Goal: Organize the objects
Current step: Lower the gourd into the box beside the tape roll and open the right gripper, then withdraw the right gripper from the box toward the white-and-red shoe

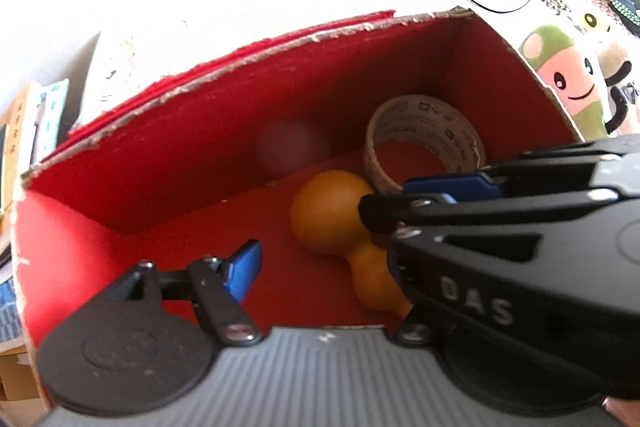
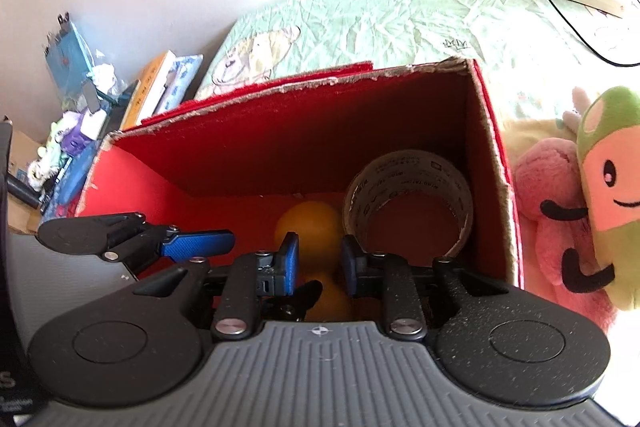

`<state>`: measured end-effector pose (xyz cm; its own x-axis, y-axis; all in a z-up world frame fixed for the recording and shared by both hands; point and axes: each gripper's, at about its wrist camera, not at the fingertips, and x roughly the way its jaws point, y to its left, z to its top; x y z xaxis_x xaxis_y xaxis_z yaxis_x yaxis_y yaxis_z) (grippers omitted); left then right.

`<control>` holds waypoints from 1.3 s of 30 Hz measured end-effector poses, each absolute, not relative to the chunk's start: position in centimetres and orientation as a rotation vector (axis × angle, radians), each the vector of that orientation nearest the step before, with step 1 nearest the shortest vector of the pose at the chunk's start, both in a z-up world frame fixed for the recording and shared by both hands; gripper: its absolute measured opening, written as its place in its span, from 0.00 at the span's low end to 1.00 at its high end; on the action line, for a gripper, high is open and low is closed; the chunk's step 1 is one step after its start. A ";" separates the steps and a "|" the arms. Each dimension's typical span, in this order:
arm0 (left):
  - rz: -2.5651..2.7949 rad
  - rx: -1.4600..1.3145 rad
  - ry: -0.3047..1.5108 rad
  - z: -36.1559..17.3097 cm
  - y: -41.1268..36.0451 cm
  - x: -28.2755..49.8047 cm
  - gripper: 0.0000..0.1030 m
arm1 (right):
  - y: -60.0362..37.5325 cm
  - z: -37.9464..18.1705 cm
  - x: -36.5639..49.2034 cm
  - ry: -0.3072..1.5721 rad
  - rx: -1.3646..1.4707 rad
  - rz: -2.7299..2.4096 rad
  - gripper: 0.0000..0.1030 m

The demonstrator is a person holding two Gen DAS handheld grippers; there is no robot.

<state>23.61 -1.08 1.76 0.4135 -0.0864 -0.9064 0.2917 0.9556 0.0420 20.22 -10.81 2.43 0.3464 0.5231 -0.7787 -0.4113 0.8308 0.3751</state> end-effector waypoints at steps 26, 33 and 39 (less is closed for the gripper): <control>-0.105 0.210 0.966 6.4 -1.9 15.7 0.69 | -13.5 6.4 14.2 0.876 0.037 0.607 0.47; -0.082 0.197 0.942 7.7 -3.0 12.6 0.72 | -15.2 7.4 12.0 0.854 0.043 0.630 0.50; -0.053 0.197 0.912 8.7 -4.0 10.4 0.74 | -16.5 7.9 10.6 0.836 0.059 0.655 0.55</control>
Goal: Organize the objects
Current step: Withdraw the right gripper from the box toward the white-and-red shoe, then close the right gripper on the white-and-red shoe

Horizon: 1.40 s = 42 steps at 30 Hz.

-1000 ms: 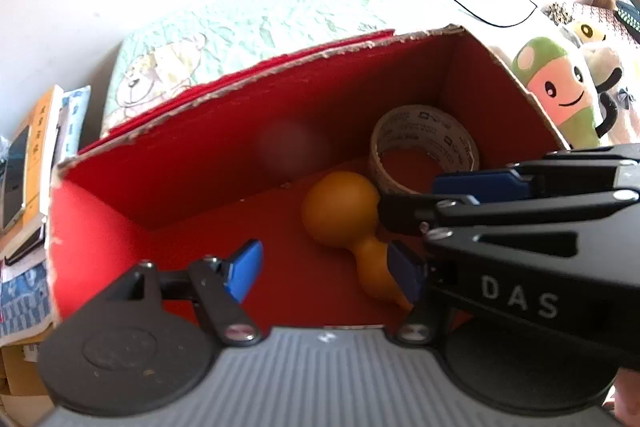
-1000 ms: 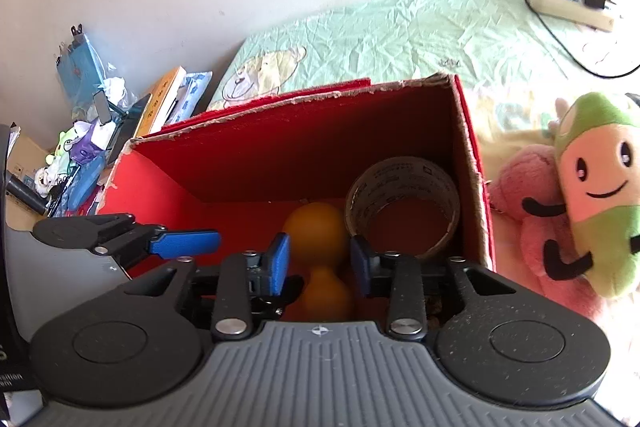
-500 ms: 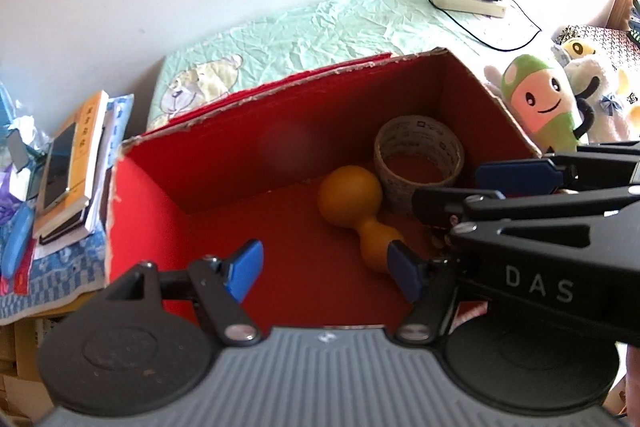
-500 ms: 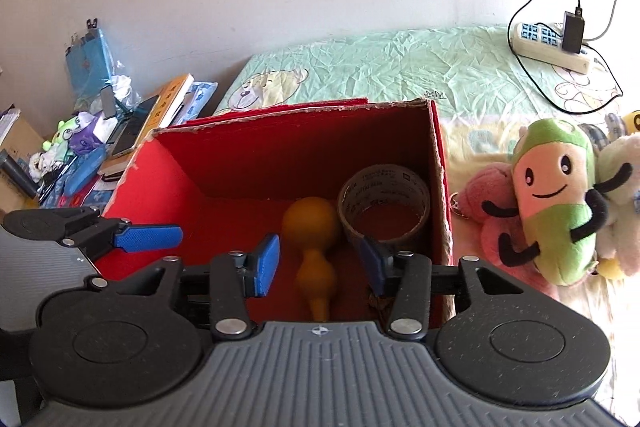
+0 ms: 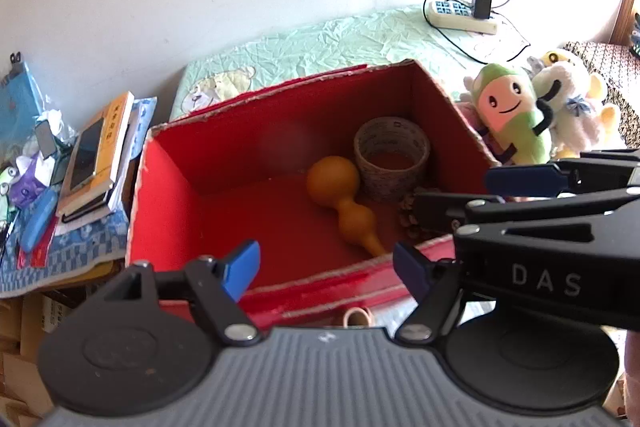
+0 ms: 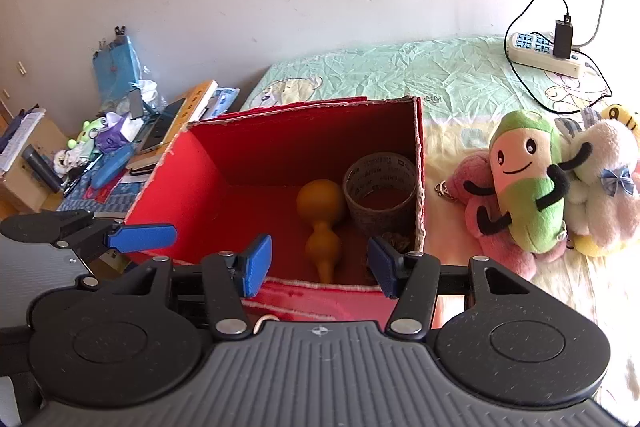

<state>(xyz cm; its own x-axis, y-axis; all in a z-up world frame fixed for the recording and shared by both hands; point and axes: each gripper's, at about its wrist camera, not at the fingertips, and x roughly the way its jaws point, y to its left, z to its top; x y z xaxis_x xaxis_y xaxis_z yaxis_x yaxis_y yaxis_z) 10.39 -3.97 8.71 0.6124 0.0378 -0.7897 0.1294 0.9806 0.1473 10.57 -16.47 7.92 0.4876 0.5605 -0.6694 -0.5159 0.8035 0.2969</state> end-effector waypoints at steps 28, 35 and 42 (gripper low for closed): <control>-0.090 0.028 0.992 3.4 -2.5 2.2 0.65 | -17.6 1.1 7.0 1.096 0.128 0.831 0.49; -0.133 0.092 1.014 1.3 -3.7 2.2 0.62 | -17.4 -0.2 7.1 1.166 0.203 0.831 0.49; -0.162 0.113 1.057 -0.4 -3.9 3.3 0.61 | -17.8 -0.9 7.5 1.173 0.247 0.829 0.49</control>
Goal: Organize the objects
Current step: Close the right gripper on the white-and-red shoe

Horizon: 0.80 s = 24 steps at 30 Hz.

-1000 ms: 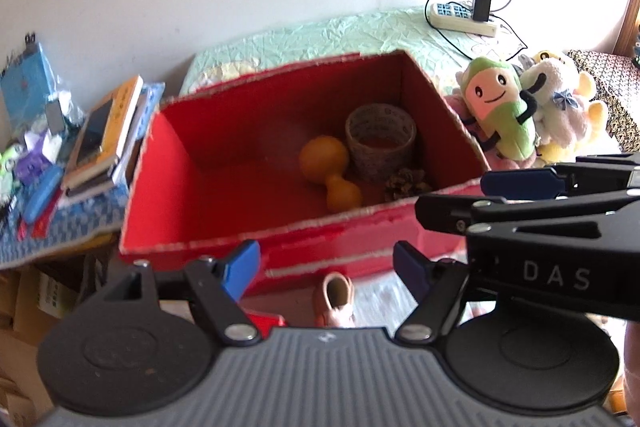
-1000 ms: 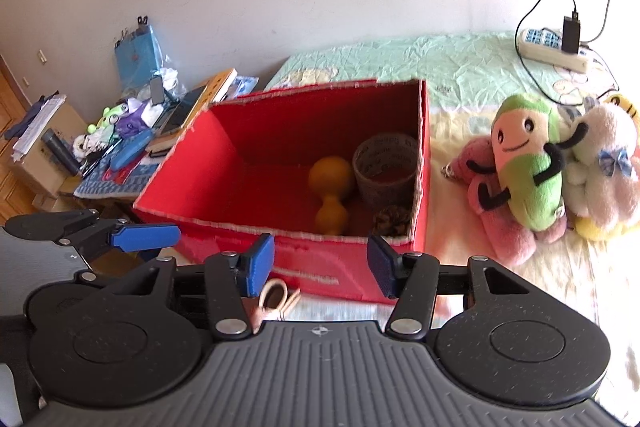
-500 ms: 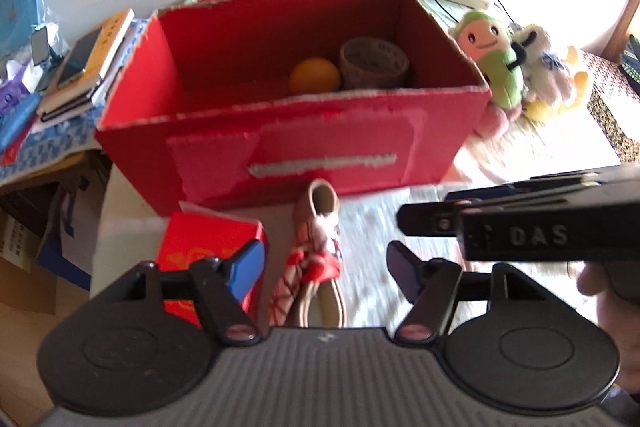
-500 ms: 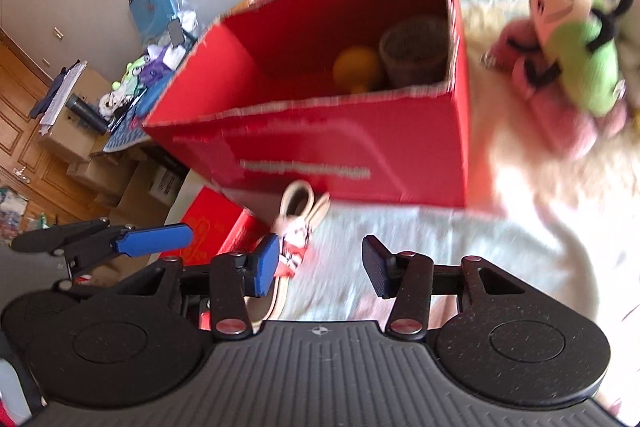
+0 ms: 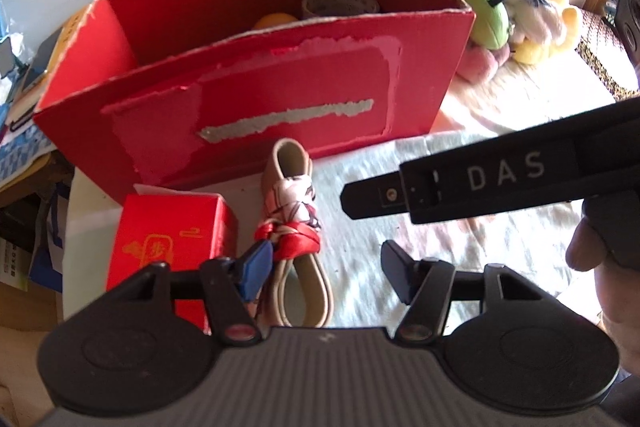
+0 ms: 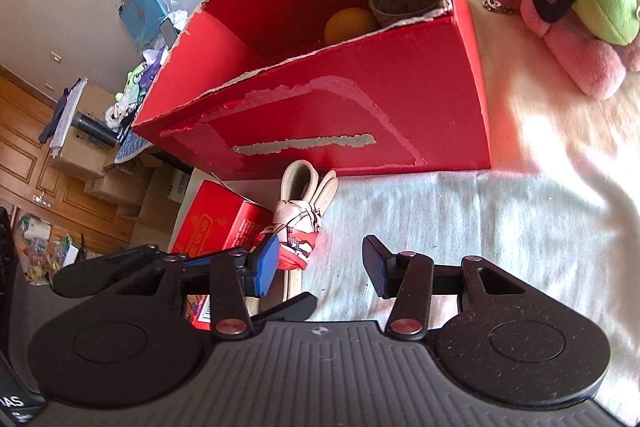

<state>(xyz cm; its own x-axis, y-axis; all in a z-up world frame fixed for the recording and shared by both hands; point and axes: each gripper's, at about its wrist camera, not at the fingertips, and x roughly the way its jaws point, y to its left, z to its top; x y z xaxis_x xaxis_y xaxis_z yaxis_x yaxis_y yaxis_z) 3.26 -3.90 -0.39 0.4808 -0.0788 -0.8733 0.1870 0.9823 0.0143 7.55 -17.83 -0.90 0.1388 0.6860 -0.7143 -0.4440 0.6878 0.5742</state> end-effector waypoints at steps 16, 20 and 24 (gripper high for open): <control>-0.205 0.193 1.059 -2.4 -4.6 4.6 0.70 | -17.1 -1.5 9.1 1.201 0.267 0.833 0.50; -0.217 0.184 1.057 -2.4 -3.9 4.2 0.70 | -16.6 -1.8 9.2 1.214 0.276 0.843 0.50; -0.221 0.141 1.058 -2.3 -2.6 3.9 0.68 | -15.9 -2.1 9.2 1.226 0.275 0.842 0.50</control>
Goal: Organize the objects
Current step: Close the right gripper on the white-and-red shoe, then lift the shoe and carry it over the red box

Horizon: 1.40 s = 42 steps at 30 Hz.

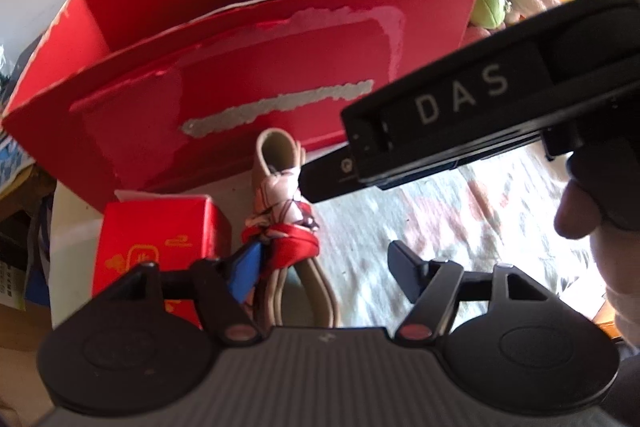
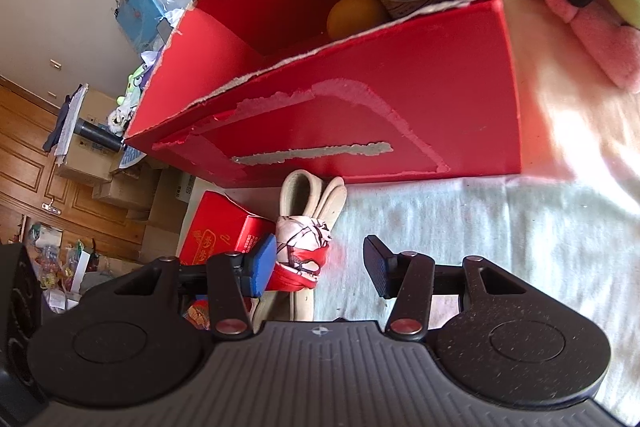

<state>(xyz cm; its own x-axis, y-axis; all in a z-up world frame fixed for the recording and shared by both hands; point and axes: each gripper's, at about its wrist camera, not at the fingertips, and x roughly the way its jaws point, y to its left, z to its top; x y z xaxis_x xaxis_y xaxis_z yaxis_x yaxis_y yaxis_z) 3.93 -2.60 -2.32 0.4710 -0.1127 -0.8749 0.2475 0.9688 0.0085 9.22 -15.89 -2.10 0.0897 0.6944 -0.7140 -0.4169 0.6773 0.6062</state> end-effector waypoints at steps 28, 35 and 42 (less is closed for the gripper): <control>-0.283 0.148 1.106 -3.5 0.2 5.6 0.55 | -14.0 -3.3 9.4 1.328 0.248 0.847 0.35; -0.333 0.132 1.098 -2.6 -0.4 6.3 0.37 | -15.8 -1.1 9.4 1.308 0.147 0.781 0.34; -0.409 0.154 1.029 0.4 -2.1 6.1 0.36 | -19.2 2.2 8.9 1.236 0.126 0.764 0.34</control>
